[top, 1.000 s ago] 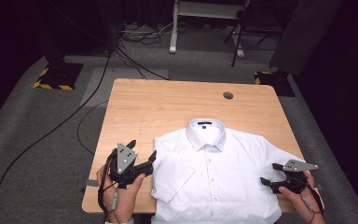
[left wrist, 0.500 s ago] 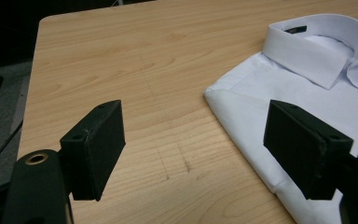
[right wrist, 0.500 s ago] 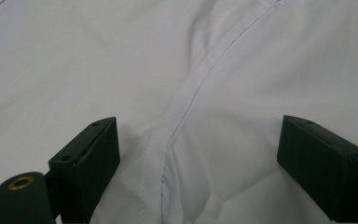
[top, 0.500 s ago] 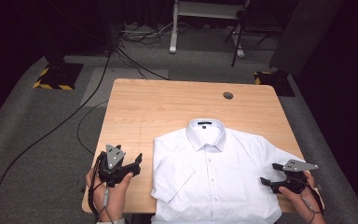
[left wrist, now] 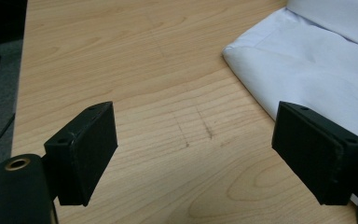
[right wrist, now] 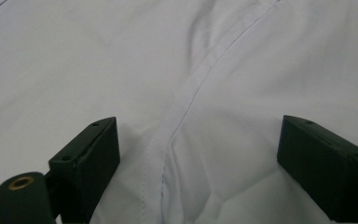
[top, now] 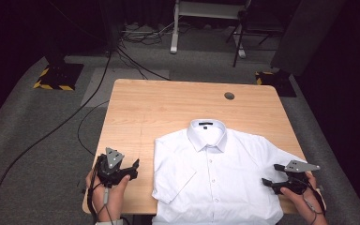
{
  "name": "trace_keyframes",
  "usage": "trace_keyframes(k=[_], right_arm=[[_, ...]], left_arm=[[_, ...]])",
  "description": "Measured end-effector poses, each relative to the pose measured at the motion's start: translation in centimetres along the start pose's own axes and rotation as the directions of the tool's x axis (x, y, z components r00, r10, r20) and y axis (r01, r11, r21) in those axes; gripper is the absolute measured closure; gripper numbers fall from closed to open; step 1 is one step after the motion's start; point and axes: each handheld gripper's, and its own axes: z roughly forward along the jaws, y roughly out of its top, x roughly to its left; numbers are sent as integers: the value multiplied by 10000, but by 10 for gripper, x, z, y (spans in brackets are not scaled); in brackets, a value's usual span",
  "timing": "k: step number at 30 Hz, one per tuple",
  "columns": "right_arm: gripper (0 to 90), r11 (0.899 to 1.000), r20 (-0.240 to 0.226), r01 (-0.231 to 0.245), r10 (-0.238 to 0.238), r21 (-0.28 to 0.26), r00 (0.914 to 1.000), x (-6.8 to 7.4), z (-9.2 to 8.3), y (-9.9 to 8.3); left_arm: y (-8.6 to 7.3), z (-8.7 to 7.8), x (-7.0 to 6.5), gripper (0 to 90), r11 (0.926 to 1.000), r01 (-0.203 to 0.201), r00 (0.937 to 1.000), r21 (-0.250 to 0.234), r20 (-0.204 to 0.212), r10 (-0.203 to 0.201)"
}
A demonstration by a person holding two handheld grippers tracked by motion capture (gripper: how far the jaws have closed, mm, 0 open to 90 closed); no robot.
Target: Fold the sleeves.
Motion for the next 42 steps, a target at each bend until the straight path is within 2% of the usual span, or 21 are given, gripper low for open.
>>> trace_keyframes(k=[4, 7, 9, 15, 21, 26, 28, 33, 39, 42], right_arm=[[128, 10000, 1, 3, -3, 1, 10000, 0, 0, 0], [128, 10000, 5, 9, -9, 2, 10000, 0, 0, 0], [128, 10000, 3, 6, -6, 2, 10000, 0, 0, 0], [128, 10000, 2, 8, -8, 2, 10000, 0, 0, 0], [128, 10000, 7, 18, -18, 4, 10000, 0, 0, 0], [128, 10000, -15, 56, -56, 5, 10000, 0, 0, 0], [128, 10000, -15, 59, -59, 6, 10000, 0, 0, 0], [128, 10000, -8, 63, -63, 14, 10000, 0, 0, 0], [128, 10000, -3, 61, -61, 14, 10000, 0, 0, 0], [128, 10000, -5, 66, -66, 13, 10000, 0, 0, 0]], left_arm=[[-5, 7, 1, 133, 9984, 15, 9996, 561, 282, -31], [-10, 13, 2, 143, 9912, 304, 9982, 1286, 470, -367], [-12, 15, 4, 143, 9885, 354, 9980, 1473, 460, -426], [-19, 17, 10, 142, 9833, 509, 9985, 1750, 109, -537], [-26, 22, 14, 141, 9730, 497, 9988, 2256, -151, -475], [-28, 24, 15, 125, 9761, 388, 9992, 2139, -177, -358], [-31, 26, 17, 79, 9823, 316, 9995, 1845, -97, -304], [-30, 29, 18, 2, 9788, 39, 9999, 2046, 131, -67], [-31, 28, 19, 4, 9803, 158, 9995, 1969, 234, -208], [-30, 29, 18, 4, 9789, 11, 9998, 2044, 175, -48]])
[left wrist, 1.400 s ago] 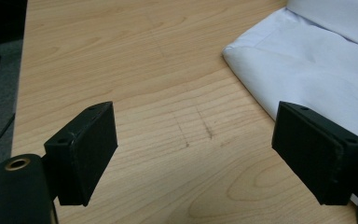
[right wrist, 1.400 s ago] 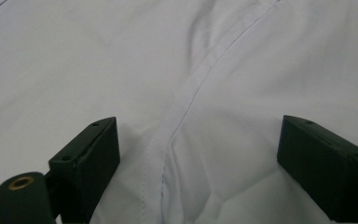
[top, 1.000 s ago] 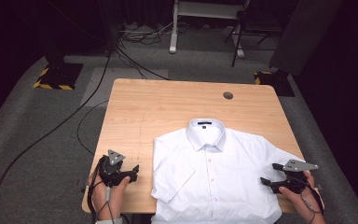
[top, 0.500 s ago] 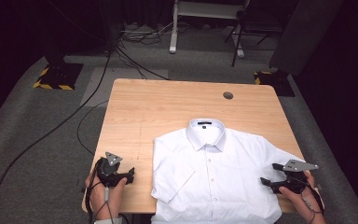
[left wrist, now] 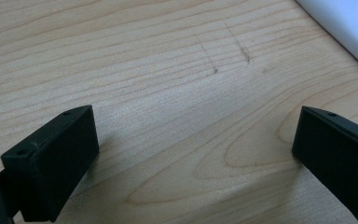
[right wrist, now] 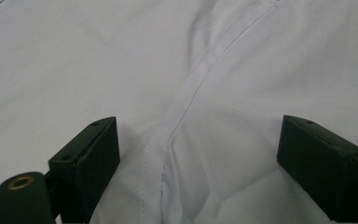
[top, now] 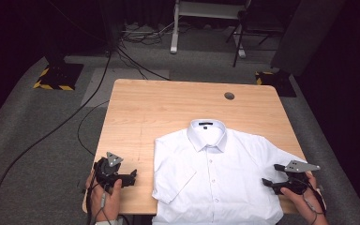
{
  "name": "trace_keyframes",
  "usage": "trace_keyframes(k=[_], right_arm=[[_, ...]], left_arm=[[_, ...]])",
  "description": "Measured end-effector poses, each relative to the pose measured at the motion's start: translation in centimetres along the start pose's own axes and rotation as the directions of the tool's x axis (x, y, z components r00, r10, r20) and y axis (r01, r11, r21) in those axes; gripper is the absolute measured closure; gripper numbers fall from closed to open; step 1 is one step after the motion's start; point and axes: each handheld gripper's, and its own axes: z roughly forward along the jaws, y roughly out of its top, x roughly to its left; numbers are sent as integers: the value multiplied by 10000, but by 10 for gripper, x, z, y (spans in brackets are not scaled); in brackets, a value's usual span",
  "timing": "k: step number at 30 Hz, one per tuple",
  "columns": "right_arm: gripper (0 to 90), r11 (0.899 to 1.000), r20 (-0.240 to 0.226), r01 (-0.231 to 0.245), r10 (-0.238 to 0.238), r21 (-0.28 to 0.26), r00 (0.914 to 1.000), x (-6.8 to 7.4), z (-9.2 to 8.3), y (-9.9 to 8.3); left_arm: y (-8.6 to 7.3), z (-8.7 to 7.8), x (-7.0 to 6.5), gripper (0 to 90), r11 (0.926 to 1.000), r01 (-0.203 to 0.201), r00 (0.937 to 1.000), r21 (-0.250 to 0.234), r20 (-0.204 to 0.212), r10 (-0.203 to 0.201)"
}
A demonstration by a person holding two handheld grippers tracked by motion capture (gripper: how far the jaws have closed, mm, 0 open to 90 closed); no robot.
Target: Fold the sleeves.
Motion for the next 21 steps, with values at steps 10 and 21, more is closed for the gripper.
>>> trace_keyframes(k=[10, 21], right_arm=[[127, 10000, 42, -14, 14, 11, 10000, 0, 0, 0], [109, 9999, -89, 95, -94, 66, 9999, -1, -2, 3]], left_arm=[[0, 0, 0, 2, 10000, -1, 10000, -7, 9, 1], [0, 0, 0, 3, 10000, -29, 10000, 4, 20, 29]])
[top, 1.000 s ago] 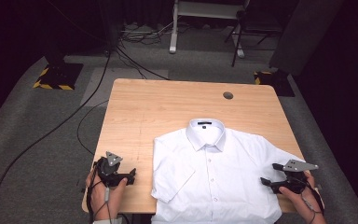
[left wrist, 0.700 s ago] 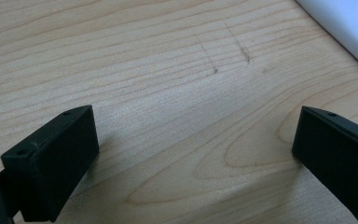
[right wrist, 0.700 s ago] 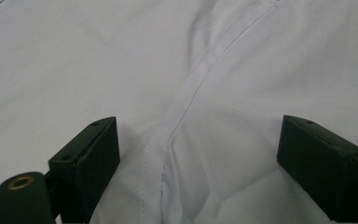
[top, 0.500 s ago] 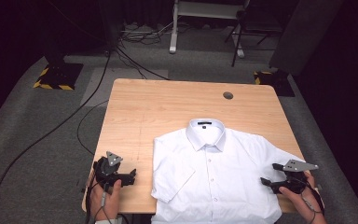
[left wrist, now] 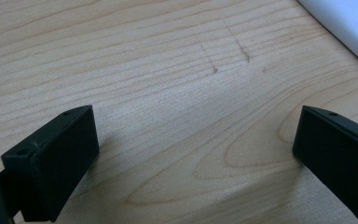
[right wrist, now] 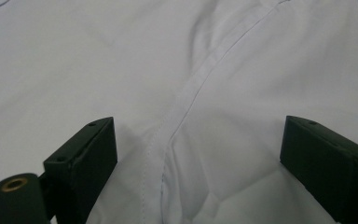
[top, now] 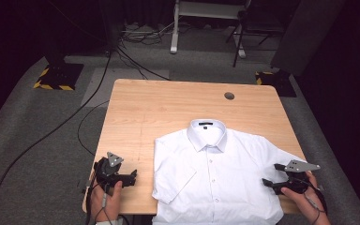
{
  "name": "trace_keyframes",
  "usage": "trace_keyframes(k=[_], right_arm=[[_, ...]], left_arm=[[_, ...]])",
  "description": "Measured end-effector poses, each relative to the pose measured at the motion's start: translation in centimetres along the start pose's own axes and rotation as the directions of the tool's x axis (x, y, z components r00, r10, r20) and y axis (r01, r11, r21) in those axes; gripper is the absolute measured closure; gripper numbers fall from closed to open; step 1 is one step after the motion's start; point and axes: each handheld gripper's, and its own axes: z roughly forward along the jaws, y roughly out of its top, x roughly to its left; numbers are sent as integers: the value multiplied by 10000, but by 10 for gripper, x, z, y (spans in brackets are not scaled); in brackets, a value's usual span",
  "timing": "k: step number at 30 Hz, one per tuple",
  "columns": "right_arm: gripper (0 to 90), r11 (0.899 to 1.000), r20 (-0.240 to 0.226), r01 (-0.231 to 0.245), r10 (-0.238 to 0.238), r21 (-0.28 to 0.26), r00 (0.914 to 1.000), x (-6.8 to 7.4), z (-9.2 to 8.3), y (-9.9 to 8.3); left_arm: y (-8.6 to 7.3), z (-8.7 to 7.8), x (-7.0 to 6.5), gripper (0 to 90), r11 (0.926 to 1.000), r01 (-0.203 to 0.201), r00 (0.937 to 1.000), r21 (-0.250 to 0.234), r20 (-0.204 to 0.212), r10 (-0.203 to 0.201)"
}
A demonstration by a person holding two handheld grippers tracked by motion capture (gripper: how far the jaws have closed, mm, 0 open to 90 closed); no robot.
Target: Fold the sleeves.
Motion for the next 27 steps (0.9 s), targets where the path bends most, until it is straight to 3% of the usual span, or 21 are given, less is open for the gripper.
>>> trace_keyframes(k=[12, 16, 22, 27], right_arm=[[112, 9985, 6, 360, -360, -416, 9994, -1, -28, 32], [112, 9989, -48, 430, -429, 170, 9991, -4, -32, 37], [112, 9999, 71, 116, -115, -123, 9999, -11, -42, 42], [137, 9996, 72, 202, -201, -201, 9998, -15, -48, 48]], left_arm=[[0, 0, 0, 3, 10000, -3, 10000, -4, 5, 3], [0, 0, 0, 3, 10000, -11, 10000, 1, 6, 11], [1, 1, 0, 3, 10000, 11, 10000, -19, 19, -10], [1, 1, 0, 3, 10000, -11, 10000, -30, 31, 11]])
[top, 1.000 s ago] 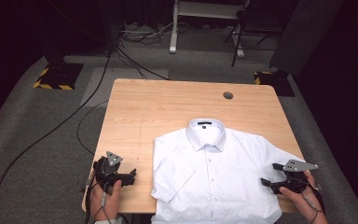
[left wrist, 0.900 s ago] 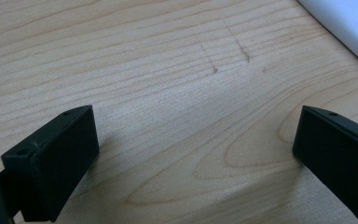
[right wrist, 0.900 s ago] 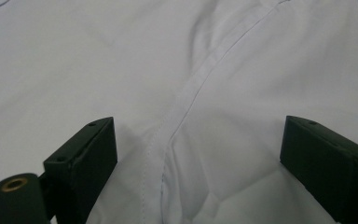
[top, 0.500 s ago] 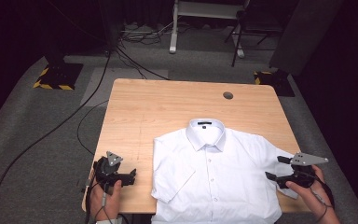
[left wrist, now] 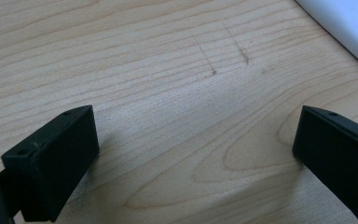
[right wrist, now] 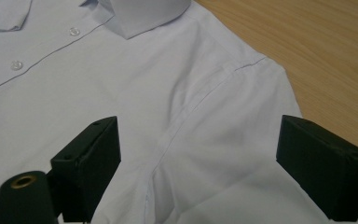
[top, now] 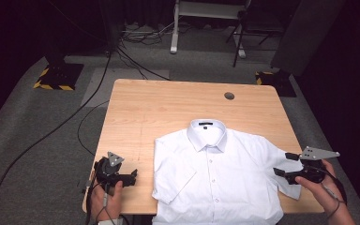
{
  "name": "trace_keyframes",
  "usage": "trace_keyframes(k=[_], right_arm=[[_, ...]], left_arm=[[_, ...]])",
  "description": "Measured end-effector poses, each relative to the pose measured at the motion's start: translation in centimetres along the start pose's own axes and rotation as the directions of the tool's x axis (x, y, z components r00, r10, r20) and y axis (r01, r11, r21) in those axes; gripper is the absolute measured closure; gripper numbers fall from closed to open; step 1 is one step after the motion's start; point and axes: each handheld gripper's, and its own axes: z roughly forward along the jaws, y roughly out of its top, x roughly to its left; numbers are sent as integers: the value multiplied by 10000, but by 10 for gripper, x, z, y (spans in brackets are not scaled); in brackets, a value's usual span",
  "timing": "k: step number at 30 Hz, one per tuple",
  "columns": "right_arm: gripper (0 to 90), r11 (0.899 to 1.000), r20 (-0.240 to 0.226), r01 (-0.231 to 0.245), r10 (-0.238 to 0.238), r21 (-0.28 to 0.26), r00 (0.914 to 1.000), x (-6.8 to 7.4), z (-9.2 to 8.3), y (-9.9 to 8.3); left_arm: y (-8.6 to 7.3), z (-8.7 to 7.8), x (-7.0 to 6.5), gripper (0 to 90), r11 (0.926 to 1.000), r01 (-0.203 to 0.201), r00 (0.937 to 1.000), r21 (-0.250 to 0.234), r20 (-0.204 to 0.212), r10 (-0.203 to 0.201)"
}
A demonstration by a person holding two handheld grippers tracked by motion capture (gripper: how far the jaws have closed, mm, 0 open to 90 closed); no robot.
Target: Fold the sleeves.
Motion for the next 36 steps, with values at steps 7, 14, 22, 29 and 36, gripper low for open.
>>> trace_keyframes(k=[7, 14, 22, 29, 36], right_arm=[[184, 10000, 31, 95, -95, -16, 10000, -6, -6, 8], [198, 9998, 300, 171, -170, -45, 9994, -14, -14, 14], [198, 9998, 749, 145, -136, -115, 9971, -27, -19, 18], [198, 9999, 978, 77, -62, -151, 9952, -39, -23, 19], [199, 9998, 976, 72, -54, -178, 9952, -40, -25, 19]], left_arm=[[0, 0, 0, 3, 10000, -31, 10000, 5, 8, 31], [1, 1, -1, 3, 10000, -47, 10000, 5, 36, 47], [1, 1, -1, 3, 10000, -75, 10000, 20, 61, 75], [1, 1, -1, 3, 10000, -85, 9999, 19, 61, 85], [1, 1, -1, 3, 10000, -88, 9999, 21, 63, 87]])
